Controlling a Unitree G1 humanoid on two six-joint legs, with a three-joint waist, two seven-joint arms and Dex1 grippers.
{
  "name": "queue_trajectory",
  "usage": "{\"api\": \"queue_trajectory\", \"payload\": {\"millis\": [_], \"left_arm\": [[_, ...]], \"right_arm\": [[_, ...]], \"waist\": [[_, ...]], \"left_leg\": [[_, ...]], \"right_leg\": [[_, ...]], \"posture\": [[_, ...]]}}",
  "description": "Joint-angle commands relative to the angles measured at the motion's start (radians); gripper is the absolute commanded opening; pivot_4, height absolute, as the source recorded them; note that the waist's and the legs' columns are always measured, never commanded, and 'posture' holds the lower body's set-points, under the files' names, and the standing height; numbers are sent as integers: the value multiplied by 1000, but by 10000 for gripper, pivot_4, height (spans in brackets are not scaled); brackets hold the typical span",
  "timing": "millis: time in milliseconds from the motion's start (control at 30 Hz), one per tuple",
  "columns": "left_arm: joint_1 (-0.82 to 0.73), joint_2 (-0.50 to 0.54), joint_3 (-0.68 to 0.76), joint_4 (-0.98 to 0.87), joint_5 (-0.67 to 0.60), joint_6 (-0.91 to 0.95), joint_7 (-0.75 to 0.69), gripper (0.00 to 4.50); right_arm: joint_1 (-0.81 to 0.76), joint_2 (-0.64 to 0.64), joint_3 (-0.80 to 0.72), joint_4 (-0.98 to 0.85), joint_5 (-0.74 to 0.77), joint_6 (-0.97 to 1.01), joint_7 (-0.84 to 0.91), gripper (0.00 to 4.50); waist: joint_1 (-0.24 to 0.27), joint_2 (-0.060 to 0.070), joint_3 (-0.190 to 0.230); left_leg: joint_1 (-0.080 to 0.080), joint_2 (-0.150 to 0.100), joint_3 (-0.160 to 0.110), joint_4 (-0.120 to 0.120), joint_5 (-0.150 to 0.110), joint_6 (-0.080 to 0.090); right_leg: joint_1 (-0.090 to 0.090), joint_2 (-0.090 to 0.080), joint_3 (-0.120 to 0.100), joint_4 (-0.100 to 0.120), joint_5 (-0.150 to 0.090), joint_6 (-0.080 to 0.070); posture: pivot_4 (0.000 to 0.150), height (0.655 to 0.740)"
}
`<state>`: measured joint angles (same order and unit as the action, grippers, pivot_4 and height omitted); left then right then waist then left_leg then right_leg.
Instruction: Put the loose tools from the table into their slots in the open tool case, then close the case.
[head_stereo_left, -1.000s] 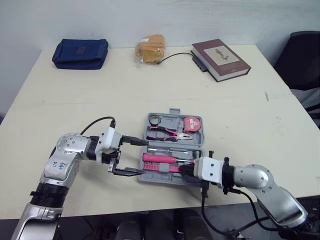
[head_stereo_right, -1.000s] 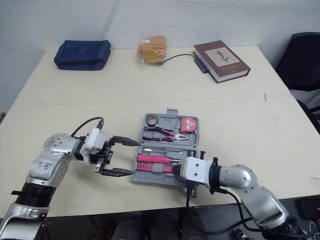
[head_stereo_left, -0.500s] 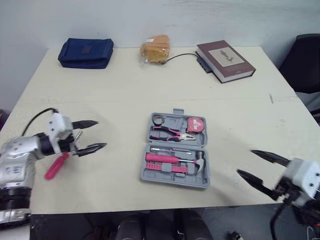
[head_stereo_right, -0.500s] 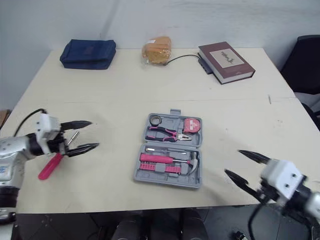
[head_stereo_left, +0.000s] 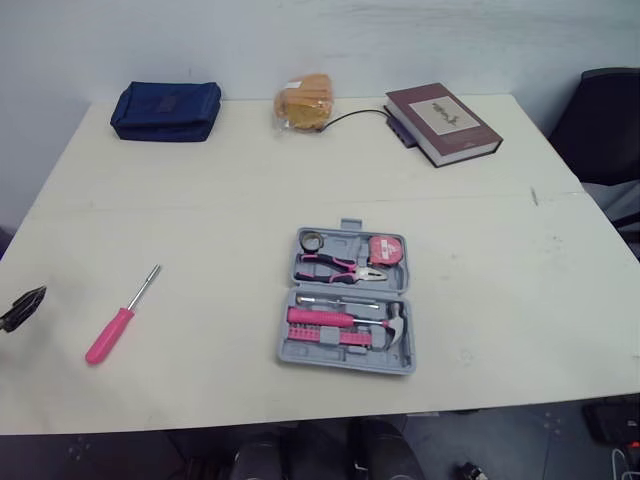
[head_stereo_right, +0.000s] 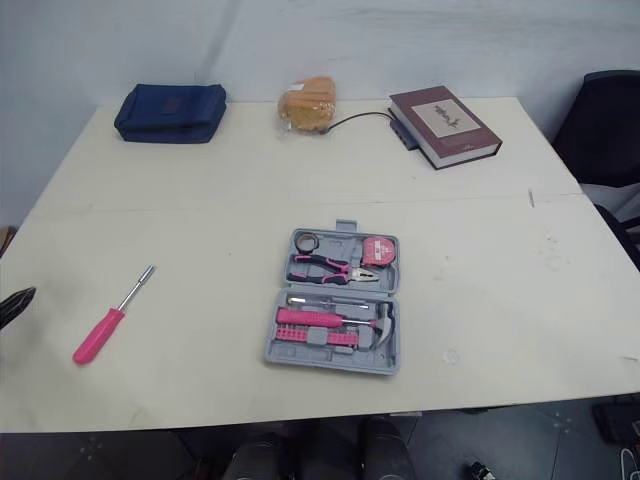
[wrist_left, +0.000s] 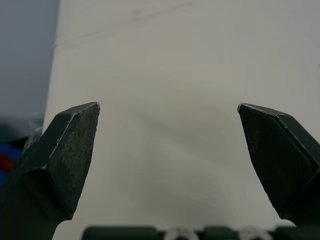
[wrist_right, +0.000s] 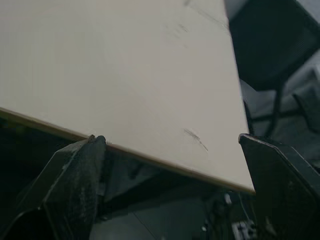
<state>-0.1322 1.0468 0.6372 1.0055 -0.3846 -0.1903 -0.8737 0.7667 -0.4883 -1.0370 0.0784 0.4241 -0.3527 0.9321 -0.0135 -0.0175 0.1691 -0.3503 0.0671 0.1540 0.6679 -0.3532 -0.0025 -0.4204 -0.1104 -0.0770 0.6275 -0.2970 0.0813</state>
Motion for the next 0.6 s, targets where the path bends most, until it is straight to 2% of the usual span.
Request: {"api": "queue_trajectory", "payload": {"millis": [33,133,200,300,367,600], "left_arm": [[38,24,45,9,-21,-9,-3,45000],[61,15,51,6,-24,-9,-5,45000],[62,4,48,-9,-28,-2,-15,45000],[55,-12,40,-31,-33,13,-30,45000],[64,-20,36,-47,-34,23,-41,45000],[113,-47,45,-131,-49,48,-62,45000]], "right_arm": [[22,6,-30,-5,14,-28,-45,44422],[30,14,-1,-50,38,-29,-35,44422],[21,15,16,-93,59,-15,-41,44422],[20,9,55,-151,59,3,-41,44422],[23,4,79,-182,55,9,-35,44422],[35,5,104,-253,65,30,-35,44422]], "waist": [[-4,0,0],[-13,1,0],[-19,5,1],[-30,9,3],[-22,7,2],[-3,8,3]], "left_leg": [[0,0,0,-2,1,-1],[1,0,-1,-4,3,-4],[-2,-2,-14,-5,5,-3],[-3,-10,-44,-6,12,4],[-1,-16,-50,-6,15,4],[-2,-16,-46,-6,13,-1]], "right_leg": [[0,0,0,0,0,0],[0,0,-1,1,-1,-2],[11,-4,-6,-3,-1,-2],[34,-14,-38,-11,-5,3],[31,-20,-41,-7,-6,4],[26,-21,-34,-5,-7,3]], "posture": [[1500,7400],[1500,7400],[1500,7400],[1500,7400],[1500,7400],[1500,7400]]}}
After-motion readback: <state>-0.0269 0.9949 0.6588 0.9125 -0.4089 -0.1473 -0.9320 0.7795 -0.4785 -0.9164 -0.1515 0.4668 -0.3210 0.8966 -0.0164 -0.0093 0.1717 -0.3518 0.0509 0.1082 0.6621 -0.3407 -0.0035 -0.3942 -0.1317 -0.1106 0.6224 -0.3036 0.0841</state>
